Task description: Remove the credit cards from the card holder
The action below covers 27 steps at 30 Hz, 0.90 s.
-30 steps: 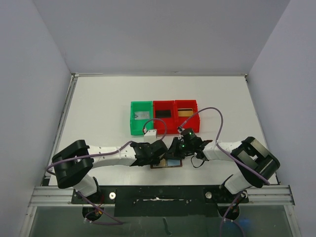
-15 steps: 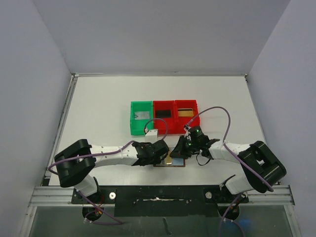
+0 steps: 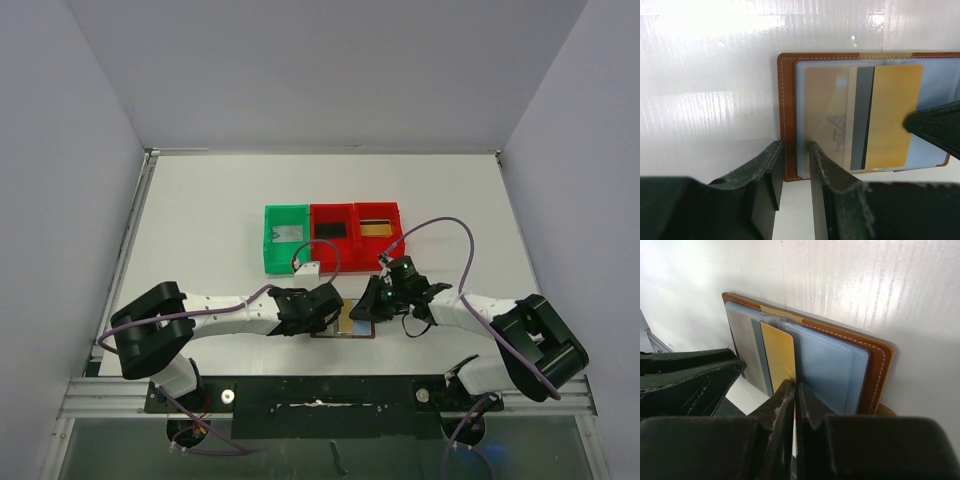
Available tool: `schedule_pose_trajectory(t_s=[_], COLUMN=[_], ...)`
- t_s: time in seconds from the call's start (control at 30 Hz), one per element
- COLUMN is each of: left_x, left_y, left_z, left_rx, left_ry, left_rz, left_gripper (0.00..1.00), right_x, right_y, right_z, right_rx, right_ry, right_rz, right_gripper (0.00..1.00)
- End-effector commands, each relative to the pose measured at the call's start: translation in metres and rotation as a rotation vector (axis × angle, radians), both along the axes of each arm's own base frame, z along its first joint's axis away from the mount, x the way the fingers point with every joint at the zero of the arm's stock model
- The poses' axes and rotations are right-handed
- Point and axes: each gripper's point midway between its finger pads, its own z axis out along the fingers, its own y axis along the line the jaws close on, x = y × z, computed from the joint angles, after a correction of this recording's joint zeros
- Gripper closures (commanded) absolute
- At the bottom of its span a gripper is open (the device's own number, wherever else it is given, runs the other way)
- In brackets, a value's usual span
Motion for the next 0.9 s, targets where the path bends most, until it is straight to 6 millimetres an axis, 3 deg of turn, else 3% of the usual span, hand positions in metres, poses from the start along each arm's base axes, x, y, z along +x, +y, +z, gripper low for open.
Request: schedule_pose_trajectory(t_s=[0.0, 0.13, 0.3, 0.4, 0.53, 0.87], left_x=[0.001, 0.009, 0.017, 0.019, 0.019, 0.01], left_y=[0.005, -0.01, -0.045, -0.063, -0.074, -0.056], left_z=[0.006, 0.029, 0.068, 0.079, 0.071, 0.023], left_rx=[0.037, -0.028, -0.187, -0.299, -0.407, -0.317], left_ry=[-0.016, -0.063, -0.122, -0.133, -0.098, 0.001], left_rz=[-0.006, -0.027, -0.109, -0.153, -0.182, -0.132], left_gripper=[0.76, 0.73, 0.69, 0.69, 0.7, 0.78], right_x=[0.0, 0.0, 0.003, 0.003, 0.002, 0.004], right_y=[-0.01, -0.006, -0.007, -0.007, -0.007, -0.006], right_z=[-0.003, -0.003, -0.003, -0.005, -0.007, -0.005], right_rx=[-0.029, -0.007, -0.015, -0.018, -0.015, -0.008], right_ry=[-0.02, -0.013, -0.022, -0.019, -0.016, -0.027], right_rz=[-0.01, -0.006, -0.015, -0.016, -0.015, -0.018], right_gripper=[0.98, 0.98, 0.98, 0.98, 0.98, 0.98])
